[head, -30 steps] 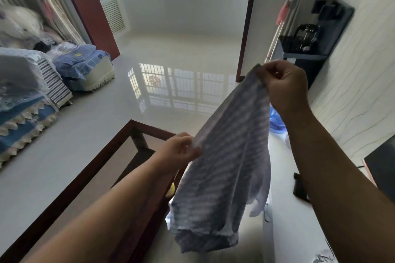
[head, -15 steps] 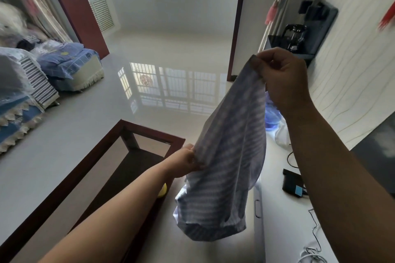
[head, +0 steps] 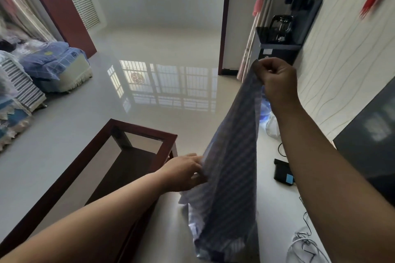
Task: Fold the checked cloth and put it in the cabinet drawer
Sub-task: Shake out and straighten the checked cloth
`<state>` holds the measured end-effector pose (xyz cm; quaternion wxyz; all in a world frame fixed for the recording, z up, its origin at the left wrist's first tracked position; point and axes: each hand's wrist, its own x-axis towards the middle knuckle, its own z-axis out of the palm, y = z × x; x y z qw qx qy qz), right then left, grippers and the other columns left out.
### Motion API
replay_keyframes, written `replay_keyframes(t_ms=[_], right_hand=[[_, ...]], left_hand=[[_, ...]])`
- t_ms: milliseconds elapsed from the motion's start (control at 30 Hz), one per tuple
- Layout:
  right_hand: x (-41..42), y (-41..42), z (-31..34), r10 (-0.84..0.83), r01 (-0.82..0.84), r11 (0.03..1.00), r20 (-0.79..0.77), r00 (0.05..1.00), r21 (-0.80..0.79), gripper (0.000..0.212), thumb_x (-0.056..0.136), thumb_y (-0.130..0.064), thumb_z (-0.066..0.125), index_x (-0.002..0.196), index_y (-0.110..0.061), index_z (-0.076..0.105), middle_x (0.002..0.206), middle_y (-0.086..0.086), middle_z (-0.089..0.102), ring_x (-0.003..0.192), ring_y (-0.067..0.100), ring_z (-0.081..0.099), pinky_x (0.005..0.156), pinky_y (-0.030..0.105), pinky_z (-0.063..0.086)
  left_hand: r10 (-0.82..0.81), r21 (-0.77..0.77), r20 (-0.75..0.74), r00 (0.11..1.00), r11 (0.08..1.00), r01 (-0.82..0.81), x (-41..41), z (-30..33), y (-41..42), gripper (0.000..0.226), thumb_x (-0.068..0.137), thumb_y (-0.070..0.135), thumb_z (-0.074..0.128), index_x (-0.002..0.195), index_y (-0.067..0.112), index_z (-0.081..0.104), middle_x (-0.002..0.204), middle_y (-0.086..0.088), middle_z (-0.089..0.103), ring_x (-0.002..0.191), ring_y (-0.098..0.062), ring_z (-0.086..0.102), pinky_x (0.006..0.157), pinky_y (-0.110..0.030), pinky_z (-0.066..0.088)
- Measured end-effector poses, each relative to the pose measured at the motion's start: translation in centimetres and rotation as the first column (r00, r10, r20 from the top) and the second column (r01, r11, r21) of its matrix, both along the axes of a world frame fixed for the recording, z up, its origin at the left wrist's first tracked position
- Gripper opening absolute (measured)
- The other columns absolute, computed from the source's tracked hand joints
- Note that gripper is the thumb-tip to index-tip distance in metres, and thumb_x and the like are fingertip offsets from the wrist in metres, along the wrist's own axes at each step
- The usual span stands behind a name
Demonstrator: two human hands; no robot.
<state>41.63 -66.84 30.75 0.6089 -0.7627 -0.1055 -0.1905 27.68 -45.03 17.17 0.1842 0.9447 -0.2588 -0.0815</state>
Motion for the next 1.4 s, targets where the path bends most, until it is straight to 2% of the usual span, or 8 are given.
replay_keyframes(t_ms=[167, 300, 400, 600, 767, 967, 1267, 1400], right_hand=[[0.3, -0.7, -0.5, -0.022, 0.022, 1.0, 0.003, 1.0, 0.018, 0.013, 0.087, -0.017, 0.066, 0.09, -0.006, 0.07, 0.074, -0.006, 0.063, 0.062, -0.005, 0.057, 0.067, 0.019, 0.051], [0.4, -0.8, -1.5, 0.006, -0.005, 1.0, -0.026, 1.0, 0.014, 0.01, 0.086, -0.018, 0.067, 0.089, -0.009, 0.07, 0.075, -0.006, 0.064, 0.065, -0.002, 0.057, 0.069, 0.022, 0.051], [1.1, -2.2, -2.1, -0.022, 0.03, 0.996, -0.084, 0.996, 0.089, 0.006, 0.086, -0.021, 0.067, 0.08, -0.022, 0.068, 0.076, -0.005, 0.065, 0.07, 0.006, 0.06, 0.072, 0.029, 0.053], [2.0, -4.2, -5.7, -0.019, 0.146, 0.939, -0.377, 0.926, 0.312, 0.01, 0.087, -0.021, 0.066, 0.077, -0.023, 0.066, 0.082, 0.002, 0.064, 0.084, 0.023, 0.059, 0.085, 0.042, 0.052], [2.5, -2.1, -3.2, 0.036, 0.021, 0.972, -0.239, 0.97, 0.234, 0.011, 0.088, -0.02, 0.065, 0.078, -0.025, 0.065, 0.077, -0.003, 0.063, 0.075, 0.015, 0.056, 0.072, 0.031, 0.048], [3.3, 0.1, -2.9, 0.084, -0.045, 0.98, -0.201, 0.976, 0.191, 0.009, 0.087, -0.019, 0.065, 0.079, -0.024, 0.066, 0.077, -0.005, 0.062, 0.072, 0.008, 0.055, 0.075, 0.029, 0.047], [1.5, 0.8, -5.1, 0.121, -0.058, 0.957, -0.208, 0.971, 0.284, 0.013, 0.089, -0.013, 0.062, 0.081, -0.023, 0.065, 0.069, -0.016, 0.067, 0.07, -0.002, 0.06, 0.077, 0.018, 0.05], [1.4, 0.0, -4.2, 0.129, -0.078, 0.951, -0.157, 0.979, 0.301, 0.016, 0.091, -0.009, 0.058, 0.082, -0.022, 0.062, 0.072, -0.016, 0.063, 0.071, -0.002, 0.056, 0.074, 0.018, 0.046]], left_hand=[[0.45, -0.349, -0.332, 0.829, 0.758, -0.551, -0.7, -5.2, 1.5, 0.019, 0.087, 0.029, 0.065, 0.079, 0.013, 0.066, 0.078, 0.002, 0.062, 0.073, -0.012, 0.056, 0.079, -0.041, 0.05], [0.526, -0.385, -0.463, 0.713, 0.605, -0.697, -1.2, -5.7, 2.0, 0.023, 0.091, 0.022, 0.061, 0.087, -0.001, 0.064, 0.086, -0.022, 0.065, 0.081, -0.033, 0.064, 0.082, -0.05, 0.052], [0.537, -0.458, -0.459, 0.708, 0.539, -0.707, -0.8, -1.8, 3.8, 0.016, 0.093, 0.013, 0.054, 0.09, 0.002, 0.065, 0.092, -0.014, 0.066, 0.086, -0.027, 0.065, 0.073, -0.026, 0.057], [0.467, -0.395, -0.22, 0.856, 0.76, -0.516, 0.1, 8.3, 8.4, 0.015, 0.093, 0.025, 0.056, 0.081, 0.028, 0.064, 0.073, 0.014, 0.068, 0.068, 0.0, 0.064, 0.064, -0.012, 0.05], [0.539, -0.215, -0.154, 0.828, 0.8, -0.56, -2.1, 4.6, 7.6, 0.014, 0.094, 0.025, 0.055, 0.081, 0.02, 0.057, 0.075, 0.007, 0.058, 0.065, 0.003, 0.055, 0.063, -0.012, 0.042], [0.66, -0.351, -0.155, 0.735, 0.658, -0.666, -2.0, 6.0, 11.9, 0.033, 0.082, 0.036, 0.069, 0.109, 0.023, 0.055, 0.093, 0.008, 0.065, 0.082, -0.006, 0.063, 0.072, -0.026, 0.052], [0.643, -0.529, -0.313, 0.699, 0.492, -0.691, -4.9, 7.2, 11.5, 0.03, 0.075, 0.039, 0.064, 0.074, 0.009, 0.071, 0.058, 0.015, 0.064, 0.057, 0.003, 0.058, 0.053, -0.009, 0.044], [0.626, -0.544, -0.295, 0.722, 0.511, -0.666, -5.3, 8.7, 11.6, 0.031, 0.076, 0.042, 0.074, 0.082, 0.012, 0.074, 0.078, -0.011, 0.071, 0.073, -0.022, 0.068, 0.067, -0.034, 0.057]])
